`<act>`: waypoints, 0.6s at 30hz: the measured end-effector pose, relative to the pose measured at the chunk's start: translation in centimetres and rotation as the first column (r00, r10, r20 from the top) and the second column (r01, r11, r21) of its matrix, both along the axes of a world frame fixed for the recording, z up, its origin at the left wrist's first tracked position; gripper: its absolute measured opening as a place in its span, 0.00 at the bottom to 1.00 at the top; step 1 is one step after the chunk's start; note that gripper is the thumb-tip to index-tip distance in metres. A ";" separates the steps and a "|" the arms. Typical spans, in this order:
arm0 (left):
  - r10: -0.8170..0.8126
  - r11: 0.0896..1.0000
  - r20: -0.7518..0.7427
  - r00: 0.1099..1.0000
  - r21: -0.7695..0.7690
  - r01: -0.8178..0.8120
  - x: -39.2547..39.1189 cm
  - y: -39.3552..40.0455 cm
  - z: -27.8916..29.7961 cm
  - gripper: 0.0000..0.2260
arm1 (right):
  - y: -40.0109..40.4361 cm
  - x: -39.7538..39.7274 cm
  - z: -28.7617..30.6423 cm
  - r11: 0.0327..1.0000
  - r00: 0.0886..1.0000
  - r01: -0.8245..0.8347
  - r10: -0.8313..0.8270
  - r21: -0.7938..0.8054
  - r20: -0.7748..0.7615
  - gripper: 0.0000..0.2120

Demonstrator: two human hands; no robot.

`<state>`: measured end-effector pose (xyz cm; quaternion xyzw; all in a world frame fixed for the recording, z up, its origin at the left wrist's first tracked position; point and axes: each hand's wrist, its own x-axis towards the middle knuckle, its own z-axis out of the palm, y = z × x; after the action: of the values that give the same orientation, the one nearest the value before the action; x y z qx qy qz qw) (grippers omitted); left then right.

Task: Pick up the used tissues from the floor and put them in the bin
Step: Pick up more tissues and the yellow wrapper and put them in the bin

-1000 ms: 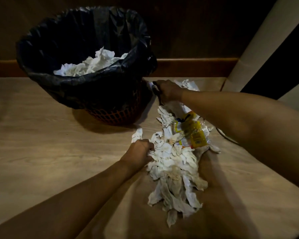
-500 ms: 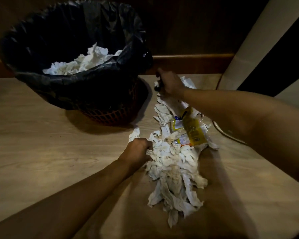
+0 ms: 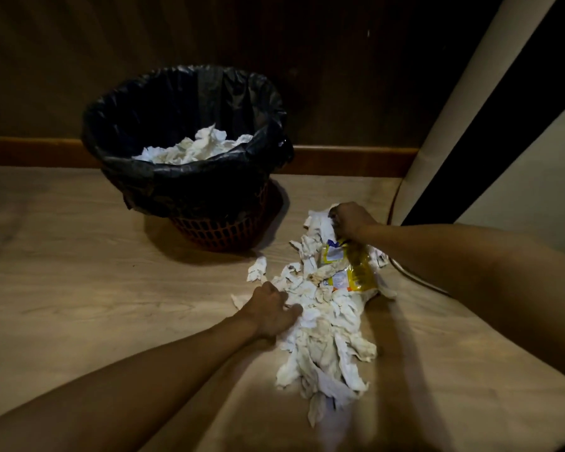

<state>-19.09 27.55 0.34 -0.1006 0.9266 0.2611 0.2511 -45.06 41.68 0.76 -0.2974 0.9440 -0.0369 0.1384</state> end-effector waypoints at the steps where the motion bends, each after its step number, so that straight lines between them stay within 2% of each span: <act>1: -0.004 0.999 0.061 0.998 -0.040 0.007 0.3 0.5 0.2 0.39 | 0.0 0.3 0.3 1.000 1.000 -0.004 0.004 0.013 -0.010 0.17; 2: -0.020 0.996 0.100 0.995 -0.084 0.028 0.7 1.0 0.2 0.49 | -0.1 0.5 0.8 1.000 1.000 0.001 -0.001 0.019 -0.018 0.17; 3: -0.058 0.989 0.108 0.992 -0.133 0.072 1.3 1.4 0.2 0.54 | -0.2 0.6 1.4 1.000 1.000 0.017 -0.017 0.008 -0.025 0.17; 4: -0.100 0.978 0.083 0.991 -0.177 0.113 1.8 1.8 0.0 0.53 | -0.3 0.7 2.1 0.999 0.999 0.040 -0.041 -0.020 -0.028 0.17; 7: -0.149 0.969 -0.061 0.987 -0.210 0.133 2.9 2.0 -0.2 0.35 | -0.4 0.8 4.3 0.985 0.995 0.079 -0.086 -0.152 -0.042 0.13; 9: -0.120 0.978 -0.102 0.988 -0.185 0.099 2.9 1.5 0.2 0.23 | -0.3 1.0 5.8 0.977 0.995 0.067 -0.081 -0.200 -0.064 0.09; 10: -0.107 0.981 -0.106 0.989 -0.176 0.087 2.9 1.1 0.6 0.20 | -0.3 1.2 6.6 0.975 0.994 0.073 -0.090 -0.212 -0.069 0.09; 14: -0.070 0.980 -0.138 0.988 -0.195 0.042 2.0 -0.7 2.9 0.15 | -0.1 1.6 10.0 0.951 0.976 0.162 -0.194 -0.265 -0.099 0.09; 18: -0.050 0.979 -0.228 0.972 -0.204 0.002 1.0 -1.8 6.9 0.14 | 0.3 1.7 13.4 0.887 0.957 0.268 -0.290 -0.377 -0.001 0.14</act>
<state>-18.13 25.80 7.21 -0.0821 0.9726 0.1722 0.1330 -43.32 42.01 14.12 -0.1805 0.9561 -0.2264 0.0455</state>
